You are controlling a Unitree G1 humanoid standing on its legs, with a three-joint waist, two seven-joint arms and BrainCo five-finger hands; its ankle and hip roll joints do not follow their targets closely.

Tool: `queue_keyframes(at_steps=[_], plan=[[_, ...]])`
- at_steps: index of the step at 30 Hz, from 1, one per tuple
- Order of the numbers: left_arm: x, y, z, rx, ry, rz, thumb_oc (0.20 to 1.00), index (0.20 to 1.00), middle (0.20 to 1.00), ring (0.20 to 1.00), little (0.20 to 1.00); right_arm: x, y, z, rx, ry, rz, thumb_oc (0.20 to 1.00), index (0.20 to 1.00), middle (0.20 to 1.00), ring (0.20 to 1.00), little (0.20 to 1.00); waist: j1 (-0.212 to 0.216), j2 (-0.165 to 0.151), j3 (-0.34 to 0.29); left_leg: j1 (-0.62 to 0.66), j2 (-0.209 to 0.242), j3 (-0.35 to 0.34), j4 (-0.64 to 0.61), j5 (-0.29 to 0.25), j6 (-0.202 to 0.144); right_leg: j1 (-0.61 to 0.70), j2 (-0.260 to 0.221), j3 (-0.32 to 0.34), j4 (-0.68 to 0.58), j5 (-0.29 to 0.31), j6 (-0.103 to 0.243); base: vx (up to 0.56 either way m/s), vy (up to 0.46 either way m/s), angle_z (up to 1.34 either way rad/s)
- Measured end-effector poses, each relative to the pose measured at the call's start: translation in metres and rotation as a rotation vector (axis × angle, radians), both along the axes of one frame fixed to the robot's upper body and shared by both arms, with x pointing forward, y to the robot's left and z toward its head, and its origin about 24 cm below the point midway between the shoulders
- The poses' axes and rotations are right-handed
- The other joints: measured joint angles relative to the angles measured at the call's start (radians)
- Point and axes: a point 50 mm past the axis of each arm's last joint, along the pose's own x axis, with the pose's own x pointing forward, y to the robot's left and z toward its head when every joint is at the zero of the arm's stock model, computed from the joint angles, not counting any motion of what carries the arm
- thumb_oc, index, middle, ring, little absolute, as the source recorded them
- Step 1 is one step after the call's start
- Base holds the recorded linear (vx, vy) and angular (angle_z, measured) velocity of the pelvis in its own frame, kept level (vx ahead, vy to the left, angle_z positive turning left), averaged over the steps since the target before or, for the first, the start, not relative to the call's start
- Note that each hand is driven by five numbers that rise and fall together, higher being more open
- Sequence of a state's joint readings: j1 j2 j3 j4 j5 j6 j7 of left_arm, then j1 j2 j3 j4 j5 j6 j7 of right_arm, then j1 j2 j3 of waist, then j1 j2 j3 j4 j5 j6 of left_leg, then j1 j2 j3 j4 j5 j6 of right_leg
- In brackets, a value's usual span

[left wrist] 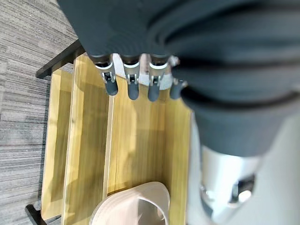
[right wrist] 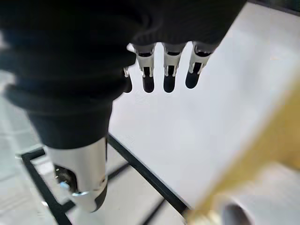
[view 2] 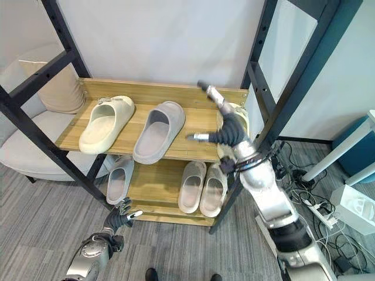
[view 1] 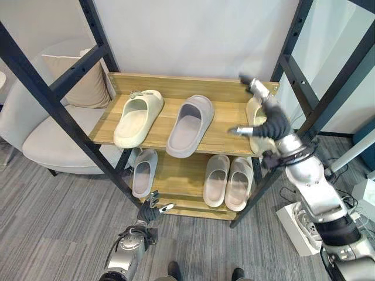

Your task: Arrange the slippers neatly on the shoe rack.

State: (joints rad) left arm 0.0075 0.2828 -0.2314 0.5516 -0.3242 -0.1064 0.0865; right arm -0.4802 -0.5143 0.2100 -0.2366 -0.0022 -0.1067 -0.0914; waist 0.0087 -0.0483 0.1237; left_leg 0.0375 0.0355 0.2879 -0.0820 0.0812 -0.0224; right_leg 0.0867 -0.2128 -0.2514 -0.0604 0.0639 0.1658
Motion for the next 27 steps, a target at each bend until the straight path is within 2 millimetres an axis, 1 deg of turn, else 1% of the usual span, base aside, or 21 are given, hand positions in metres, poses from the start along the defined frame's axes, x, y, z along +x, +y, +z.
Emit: queue_keyframes(at_steps=[1,2,3,4,5,6,7,9,11,13,18,22,27], plan=[[0.0,-0.003,-0.001,-0.01,0.001,-0.004,1.0,1.0,1.0,1.0,1.0,0.009,0.005,0.015,-0.026,-0.067,-0.039,1.0,1.0,1.0,1.0,1.0,0.007,-0.002,-0.001,0.001,0.0,-0.004,0.0,0.001,0.0,0.006,0.002,-0.008,0.0,0.0,0.0,0.01,-0.005,0.08],[0.0,-0.003,-0.001,-0.01,0.001,-0.004,1.0,1.0,1.0,1.0,1.0,0.009,0.005,0.015,-0.026,-0.067,-0.039,1.0,1.0,1.0,1.0,1.0,0.007,-0.002,-0.001,0.001,0.0,-0.004,0.0,0.001,0.0,0.006,0.002,-0.008,0.0,0.0,0.0,0.02,0.006,0.13],[-0.001,-0.006,-0.002,-0.014,0.005,-0.006,1.0,1.0,1.0,1.0,1.0,0.023,0.01,0.021,-0.041,-0.094,-0.107,1.0,1.0,1.0,1.0,1.0,0.018,-0.006,-0.003,0.001,-0.002,-0.01,0.0,0.001,0.001,0.01,0.002,-0.02,0.0,0.0,0.0,0.01,0.028,0.17],[0.001,-0.009,-0.001,-0.021,0.001,-0.016,1.0,1.0,1.0,1.0,1.0,0.036,0.015,0.014,-0.059,-0.053,-0.16,1.0,1.0,1.0,1.0,1.0,0.032,-0.01,-0.004,-0.005,-0.003,-0.021,0.0,0.001,0.001,0.011,0.002,-0.025,0.0,-0.001,0.0,0.0,0.042,0.2],[-0.001,-0.007,-0.002,-0.013,0.01,-0.011,1.0,1.0,1.0,1.0,1.0,0.055,0.022,0.015,-0.113,-0.038,-0.241,1.0,1.0,1.0,1.0,1.0,0.052,-0.012,-0.004,-0.009,-0.009,-0.033,0.0,0.004,0.004,0.01,-0.001,-0.03,0.001,-0.001,0.0,-0.01,0.048,0.24],[0.0,-0.01,-0.002,-0.013,0.004,-0.026,1.0,1.0,1.0,1.0,1.0,0.067,0.026,0.02,-0.137,-0.036,-0.296,1.0,1.0,1.0,1.0,1.0,0.06,-0.013,-0.004,-0.017,-0.009,-0.039,0.0,0.004,0.004,0.007,-0.001,-0.04,0.002,-0.001,0.0,-0.02,0.031,0.19],[0.001,-0.011,-0.001,-0.01,0.002,-0.038,1.0,1.0,1.0,1.0,1.0,0.074,0.029,0.021,-0.168,-0.031,-0.329,1.0,1.0,1.0,1.0,1.0,0.069,-0.019,-0.006,-0.028,-0.008,-0.041,0.0,0.006,0.005,-0.002,-0.001,-0.046,0.004,-0.001,0.001,-0.03,0.028,0.21],[0.001,-0.011,-0.001,-0.008,0.001,-0.034,1.0,1.0,1.0,1.0,1.0,0.076,0.032,0.015,-0.176,-0.018,-0.353,1.0,1.0,1.0,1.0,1.0,0.087,-0.032,-0.008,-0.048,-0.009,-0.049,0.0,0.009,0.006,-0.017,-0.001,-0.052,0.005,-0.002,0.001,-0.02,0.02,0.15],[0.001,-0.008,-0.001,0.002,0.002,-0.02,1.0,1.0,1.0,1.0,1.0,0.076,0.036,0.0,-0.172,0.025,-0.365,1.0,1.0,1.0,1.0,1.0,0.101,-0.041,-0.005,-0.058,-0.015,-0.058,0.0,0.016,0.008,-0.022,-0.006,-0.056,0.006,-0.002,0.001,-0.01,0.022,0.13],[0.002,-0.006,0.0,0.013,-0.001,-0.013,1.0,1.0,1.0,1.0,1.0,0.075,0.035,-0.015,-0.184,0.069,-0.381,1.0,1.0,1.0,1.0,1.0,0.108,-0.045,-0.003,-0.06,-0.02,-0.06,0.0,0.016,0.008,-0.022,-0.011,-0.058,0.005,-0.002,0.001,-0.02,0.018,0.05],[0.002,-0.005,0.0,0.016,-0.004,-0.007,1.0,1.0,1.0,1.0,1.0,0.073,0.02,-0.049,-0.235,0.166,-0.458,1.0,1.0,1.0,1.0,1.0,0.104,-0.049,0.005,-0.071,-0.023,-0.063,0.0,0.016,0.009,-0.031,-0.015,-0.069,0.004,-0.002,0.001,-0.01,0.015,0.03],[0.002,-0.005,0.0,0.018,-0.004,-0.003,1.0,1.0,1.0,1.0,1.0,0.069,0.014,-0.068,-0.273,0.203,-0.488,1.0,1.0,1.0,1.0,1.0,0.09,-0.048,0.011,-0.071,-0.022,-0.061,0.0,0.016,0.009,-0.032,-0.015,-0.068,0.004,-0.002,0.001,0.0,0.003,-0.01],[0.002,-0.005,0.0,0.02,-0.004,0.001,1.0,1.0,1.0,1.0,1.0,0.067,0.012,-0.067,-0.292,0.176,-0.509,1.0,1.0,1.0,1.0,1.0,0.082,-0.045,0.02,-0.071,-0.022,-0.059,0.0,0.016,0.009,-0.034,-0.016,-0.067,0.004,-0.002,0.002,0.0,0.0,-0.01]])
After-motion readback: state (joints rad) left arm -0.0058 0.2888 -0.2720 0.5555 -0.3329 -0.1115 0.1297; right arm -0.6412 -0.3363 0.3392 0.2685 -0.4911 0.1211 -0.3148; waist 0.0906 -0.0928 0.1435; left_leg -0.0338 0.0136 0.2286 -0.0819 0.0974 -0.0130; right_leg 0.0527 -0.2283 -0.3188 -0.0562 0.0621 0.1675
